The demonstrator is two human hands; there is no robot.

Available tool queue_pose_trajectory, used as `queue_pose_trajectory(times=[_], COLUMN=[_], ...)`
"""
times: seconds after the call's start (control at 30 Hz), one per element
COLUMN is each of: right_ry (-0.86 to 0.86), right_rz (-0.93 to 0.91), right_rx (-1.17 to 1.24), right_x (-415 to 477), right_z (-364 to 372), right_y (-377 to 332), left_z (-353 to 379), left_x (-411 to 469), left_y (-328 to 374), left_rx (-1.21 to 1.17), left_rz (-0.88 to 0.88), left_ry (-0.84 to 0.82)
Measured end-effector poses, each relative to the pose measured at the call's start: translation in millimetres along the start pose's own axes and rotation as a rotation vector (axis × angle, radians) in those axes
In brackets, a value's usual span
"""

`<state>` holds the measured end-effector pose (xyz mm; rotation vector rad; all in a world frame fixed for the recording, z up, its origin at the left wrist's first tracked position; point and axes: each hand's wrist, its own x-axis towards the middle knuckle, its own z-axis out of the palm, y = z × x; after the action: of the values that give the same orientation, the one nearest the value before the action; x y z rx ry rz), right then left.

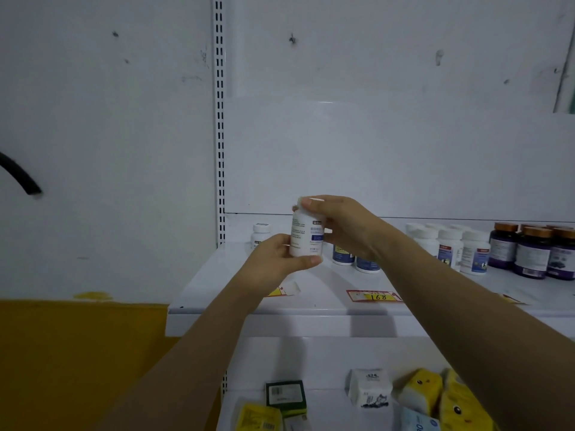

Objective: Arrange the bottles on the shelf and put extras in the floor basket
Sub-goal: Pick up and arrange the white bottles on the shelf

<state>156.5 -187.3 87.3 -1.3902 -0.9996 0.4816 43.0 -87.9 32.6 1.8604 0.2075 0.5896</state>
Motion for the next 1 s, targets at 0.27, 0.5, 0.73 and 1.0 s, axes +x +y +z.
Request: queue_pose_trajectory(times=[0.27, 0.5, 0.73, 1.0], right_ry=[-0.063, -0.026, -0.058, -0.020], right_rz=[-0.022, -0.026, -0.021, -0.035], right_rx=[0.163, 0.023, 0.076, 0.037], right_x=[-1, -3, -4, -4], right_z=[-2, -1, -6, -8], right_y=[1, 8, 9, 6], left_z=[-2, 1, 0, 8], left_x=[0, 2, 2, 4], left_y=[-4, -3, -4, -1], left_rx=[-0.044, -0.040, 0.017, 0.015], left_rz=[0.008, 0.011, -0.021, -0.032], left_ry=[-0.076, 0.044, 0.022, 0.085])
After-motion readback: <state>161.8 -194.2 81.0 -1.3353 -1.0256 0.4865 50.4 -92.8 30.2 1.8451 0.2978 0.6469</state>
